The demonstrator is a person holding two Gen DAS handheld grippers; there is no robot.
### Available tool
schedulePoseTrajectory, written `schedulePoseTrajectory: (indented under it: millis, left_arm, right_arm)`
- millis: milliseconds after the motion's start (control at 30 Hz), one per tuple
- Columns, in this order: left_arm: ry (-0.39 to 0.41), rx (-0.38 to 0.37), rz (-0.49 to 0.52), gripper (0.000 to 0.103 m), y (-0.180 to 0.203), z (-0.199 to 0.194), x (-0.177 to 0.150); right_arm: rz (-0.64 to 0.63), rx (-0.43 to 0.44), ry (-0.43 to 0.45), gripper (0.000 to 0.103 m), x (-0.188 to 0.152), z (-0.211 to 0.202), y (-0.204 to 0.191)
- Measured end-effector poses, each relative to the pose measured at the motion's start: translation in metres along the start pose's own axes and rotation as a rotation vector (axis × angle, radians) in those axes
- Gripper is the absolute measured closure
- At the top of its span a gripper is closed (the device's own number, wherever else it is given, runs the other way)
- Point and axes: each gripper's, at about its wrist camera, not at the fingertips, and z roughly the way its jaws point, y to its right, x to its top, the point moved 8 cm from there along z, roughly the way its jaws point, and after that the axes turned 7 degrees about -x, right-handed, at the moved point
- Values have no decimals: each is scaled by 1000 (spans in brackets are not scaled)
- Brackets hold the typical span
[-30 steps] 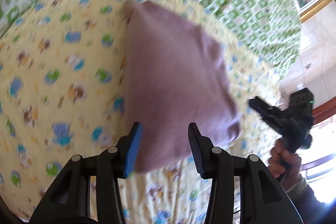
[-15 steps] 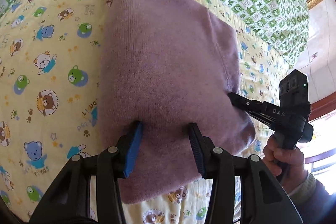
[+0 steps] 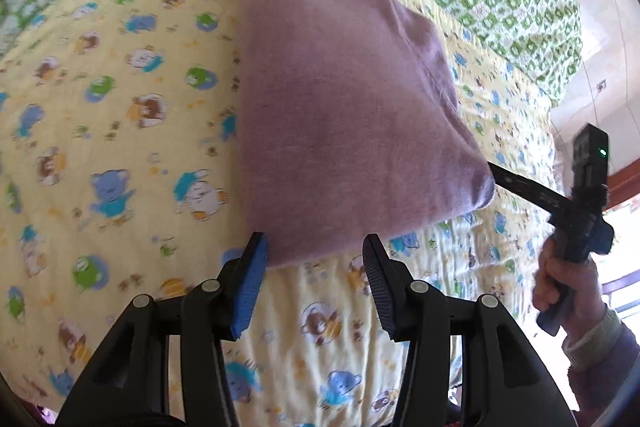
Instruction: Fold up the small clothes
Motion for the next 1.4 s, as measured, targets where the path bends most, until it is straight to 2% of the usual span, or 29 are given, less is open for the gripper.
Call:
schedulePoseTrajectory:
  millis: [100, 167, 233, 267, 300, 367, 467, 633, 767, 900, 1000, 1167, 1400]
  left_arm:
    - [59, 45, 18, 51, -1, -16, -4]
    - [82, 78, 31, 42, -1, -22, -5]
    - [109, 106, 33, 39, 1, -26, -8]
    - [129, 121, 38, 39, 2, -29, -10]
    - [139, 130, 42, 39, 2, -31, -12]
    - [153, 154, 49, 39, 2, -34, -16]
    - [188, 195, 72, 39, 4, -39, -26]
    - [250, 272, 131, 30, 7, -48, -41]
    - [291, 320, 152, 21, 7, -55, -48]
    - [307, 346, 180, 17, 10, -60, -54]
    - [303, 382, 223, 17, 14, -61, -53]
    - [330, 494, 291, 15, 21, -66, -48]
    - [321, 434, 267, 15, 25, -59, -42]
  right_arm:
    - [29, 15, 36, 90, -5, -20, 2]
    - [28, 27, 53, 90, -7, -29, -5]
    - [10, 48, 67, 85, -13, -37, -17]
    - [-8, 57, 73, 71, -17, -40, -24]
    - [-20, 59, 77, 53, -21, -41, -29]
    - [-51, 68, 93, 43, -30, -43, -42]
    - [-84, 70, 83, 43, -45, -41, -55]
    - [-123, 58, 79, 42, -71, -39, -66]
    - [-151, 50, 106, 31, -85, -44, -69]
    - [-171, 43, 137, 14, -91, -52, -71]
    - [-175, 58, 163, 11, -93, -57, -74]
    - [-231, 35, 212, 7, -94, -64, -83]
    - [-275, -12, 239, 4, -88, -59, -88]
